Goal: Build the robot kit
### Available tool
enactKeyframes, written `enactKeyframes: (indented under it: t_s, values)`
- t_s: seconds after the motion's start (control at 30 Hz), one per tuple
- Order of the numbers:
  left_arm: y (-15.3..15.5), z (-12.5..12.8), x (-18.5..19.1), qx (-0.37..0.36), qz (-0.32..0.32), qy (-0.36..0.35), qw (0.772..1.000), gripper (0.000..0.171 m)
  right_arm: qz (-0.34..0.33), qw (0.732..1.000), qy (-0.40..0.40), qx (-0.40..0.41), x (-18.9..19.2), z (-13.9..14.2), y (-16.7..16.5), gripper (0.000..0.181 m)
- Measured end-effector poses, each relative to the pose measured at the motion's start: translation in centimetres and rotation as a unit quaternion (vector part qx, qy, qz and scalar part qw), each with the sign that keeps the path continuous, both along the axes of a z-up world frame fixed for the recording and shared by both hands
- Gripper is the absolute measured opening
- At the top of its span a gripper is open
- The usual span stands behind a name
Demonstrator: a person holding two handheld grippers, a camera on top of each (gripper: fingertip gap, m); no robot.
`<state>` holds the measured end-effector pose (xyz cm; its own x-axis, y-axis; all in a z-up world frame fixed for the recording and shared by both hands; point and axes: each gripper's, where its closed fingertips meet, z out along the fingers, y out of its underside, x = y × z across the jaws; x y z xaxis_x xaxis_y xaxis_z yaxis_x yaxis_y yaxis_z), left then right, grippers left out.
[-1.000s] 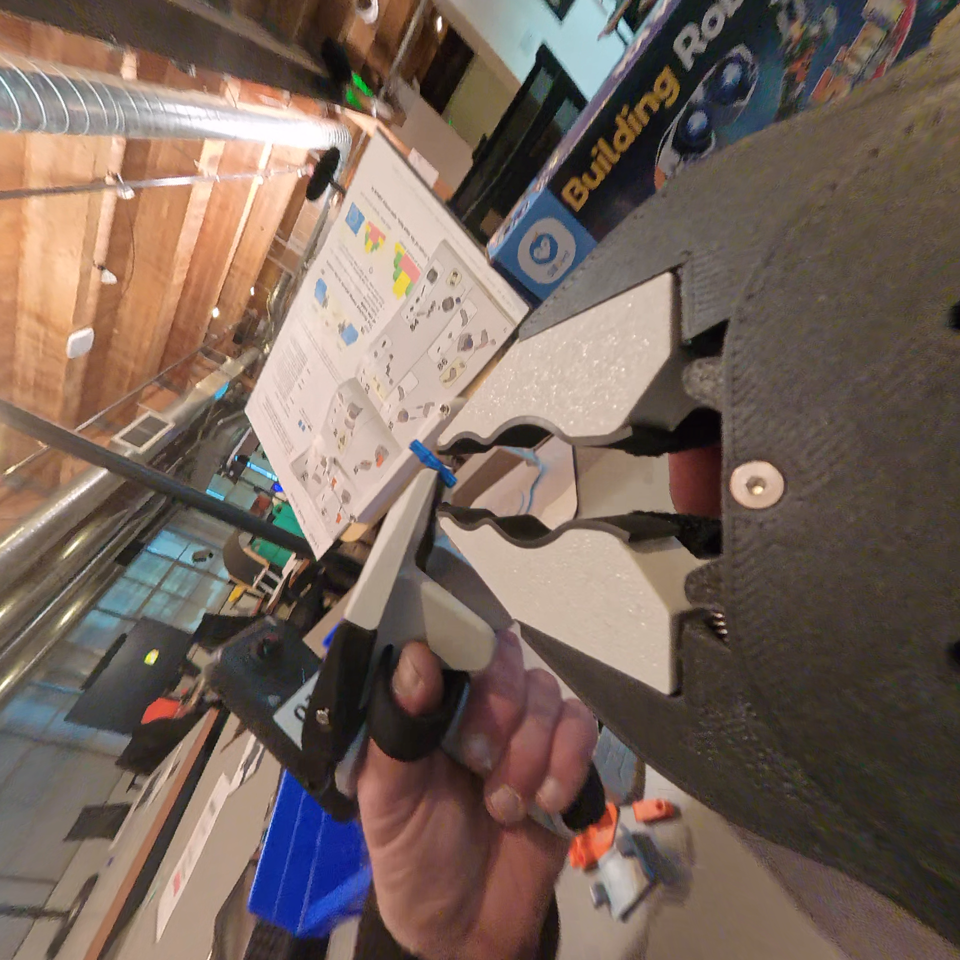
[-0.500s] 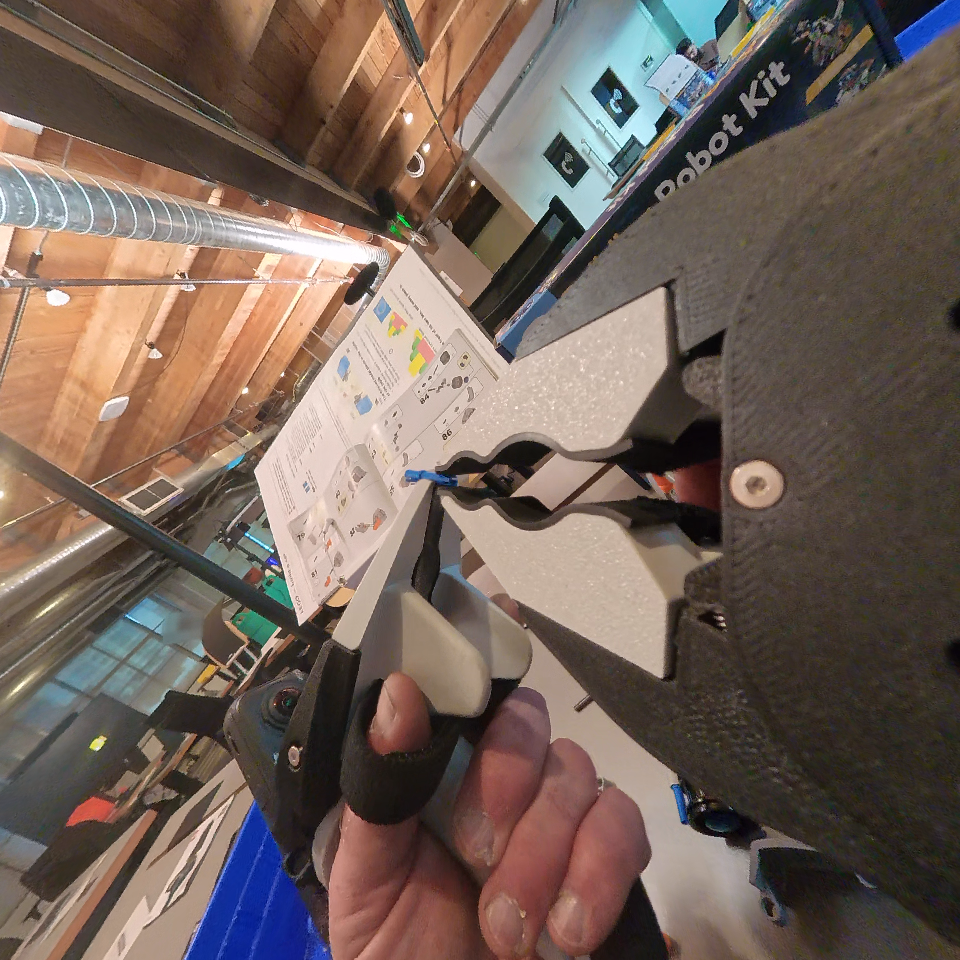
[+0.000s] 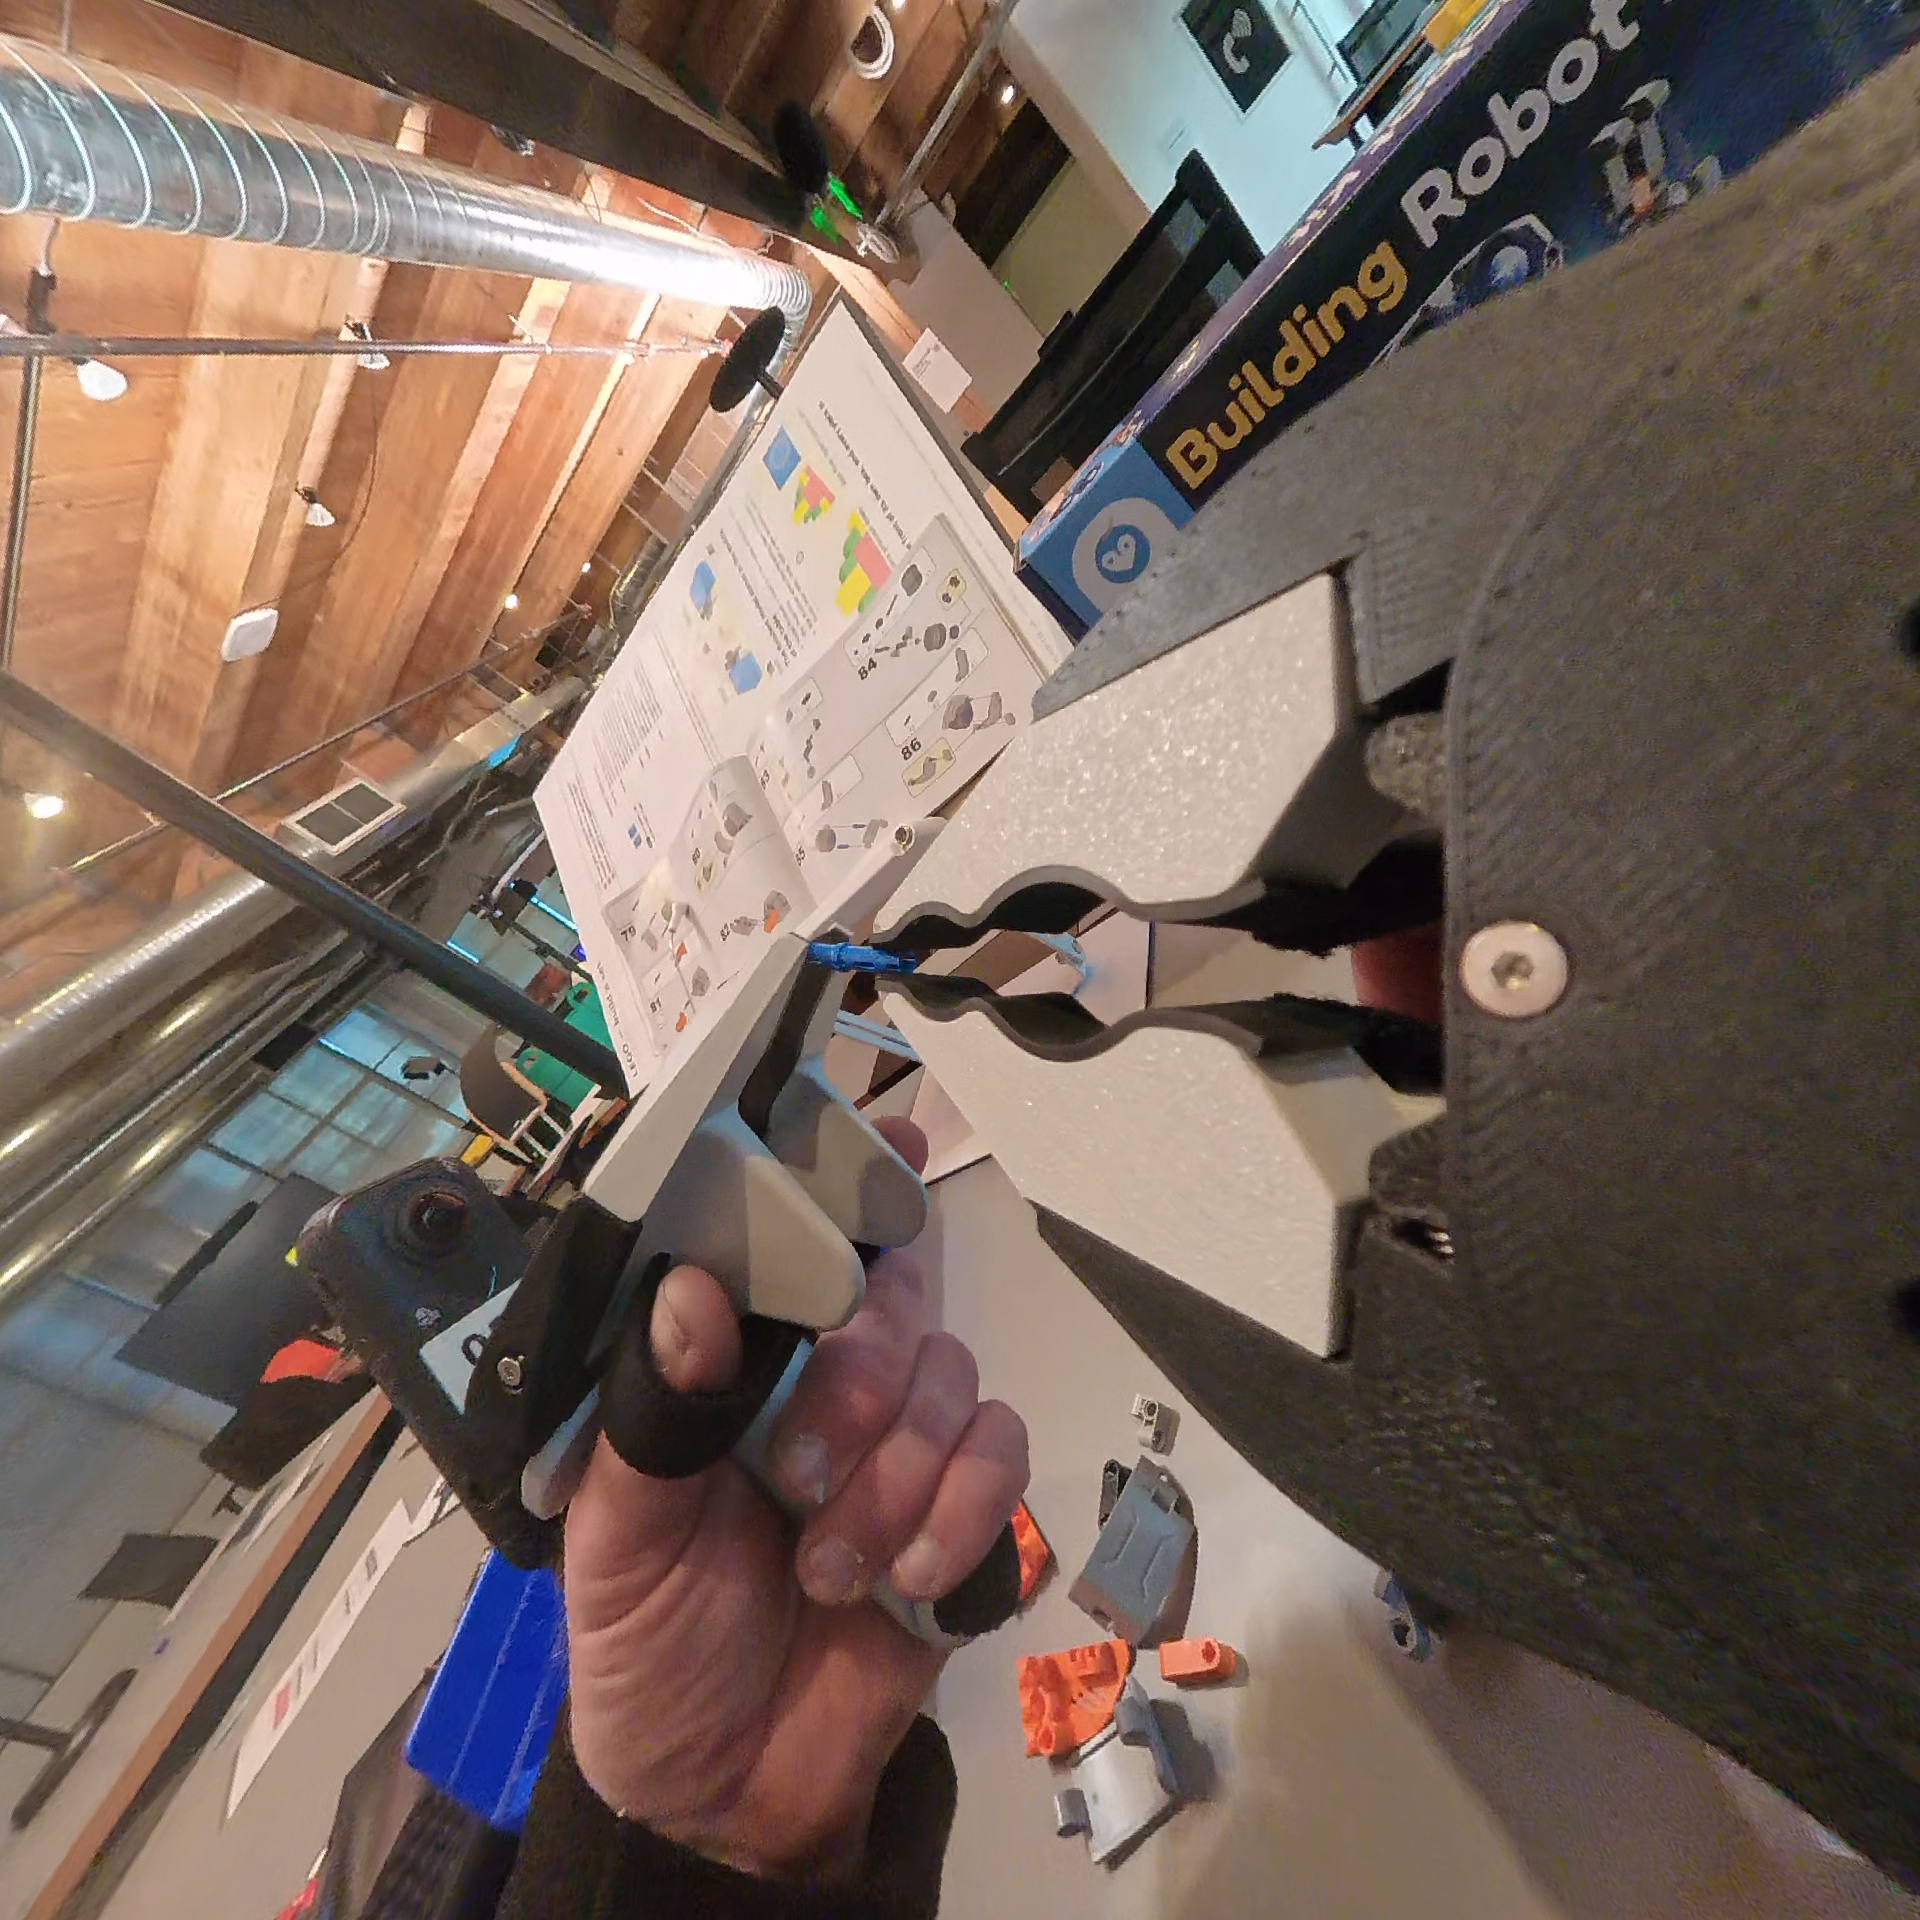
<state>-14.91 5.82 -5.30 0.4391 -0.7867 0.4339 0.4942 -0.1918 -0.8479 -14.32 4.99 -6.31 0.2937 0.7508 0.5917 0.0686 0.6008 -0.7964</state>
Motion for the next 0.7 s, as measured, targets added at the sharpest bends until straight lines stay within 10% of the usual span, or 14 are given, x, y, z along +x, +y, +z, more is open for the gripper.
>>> enactKeyframes:
  t_s: [0.7]
  values:
    - [-0.9, -0.6, 0.7, -0.009, -0.065, 0.011, 0.998, 0.010, 0.029, 0.999, -0.013, -0.012, -0.2, -0.6, -0.2, 0.002]
